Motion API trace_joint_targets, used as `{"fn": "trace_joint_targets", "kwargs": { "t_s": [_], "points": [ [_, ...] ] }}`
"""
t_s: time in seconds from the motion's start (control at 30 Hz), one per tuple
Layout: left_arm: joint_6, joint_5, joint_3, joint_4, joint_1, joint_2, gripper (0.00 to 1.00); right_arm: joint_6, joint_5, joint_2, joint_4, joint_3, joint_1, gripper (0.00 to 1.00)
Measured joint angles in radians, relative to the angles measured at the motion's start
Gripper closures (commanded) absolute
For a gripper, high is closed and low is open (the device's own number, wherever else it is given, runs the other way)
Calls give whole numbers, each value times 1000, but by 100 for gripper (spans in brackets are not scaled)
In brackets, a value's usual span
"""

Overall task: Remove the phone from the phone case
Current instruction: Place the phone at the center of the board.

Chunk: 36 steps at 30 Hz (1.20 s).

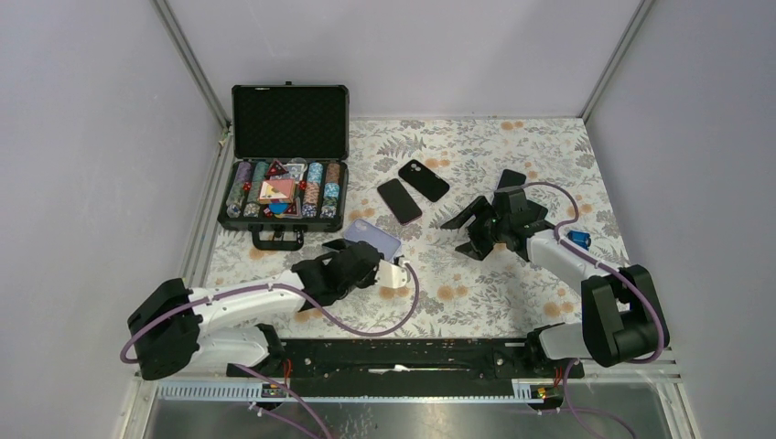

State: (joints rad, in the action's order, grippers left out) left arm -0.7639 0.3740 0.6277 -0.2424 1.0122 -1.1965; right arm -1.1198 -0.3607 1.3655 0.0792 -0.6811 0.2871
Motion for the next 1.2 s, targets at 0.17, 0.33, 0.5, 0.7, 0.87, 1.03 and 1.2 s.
{"fn": "trace_joint_targets", "kwargs": {
  "t_s": [0.17, 0.33, 0.5, 0.7, 0.87, 1.03, 1.2],
  "points": [
    [1, 21, 10, -6, 39, -41, 91, -8, -11, -3, -8, 0, -13, 22],
    [8, 14, 16, -16, 57, -76, 85, -32, -37, -8, -26, 2, -32, 23],
    [9, -10, 16, -27, 74, -115, 84, -68, -63, -34, -77, 28, -50, 25],
    [26, -35, 16, -35, 89, -198, 79, -103, -84, -46, -126, 47, -59, 25],
    [57, -32, 25, -13, 103, -243, 71, -120, -97, -53, -145, 64, -60, 25],
    [83, -42, 28, 0, 114, -281, 57, -127, -104, -60, -147, 75, -66, 25],
    [96, -61, 22, 20, 114, -255, 41, -129, -105, -68, -152, 84, -69, 25]
  ]
}}
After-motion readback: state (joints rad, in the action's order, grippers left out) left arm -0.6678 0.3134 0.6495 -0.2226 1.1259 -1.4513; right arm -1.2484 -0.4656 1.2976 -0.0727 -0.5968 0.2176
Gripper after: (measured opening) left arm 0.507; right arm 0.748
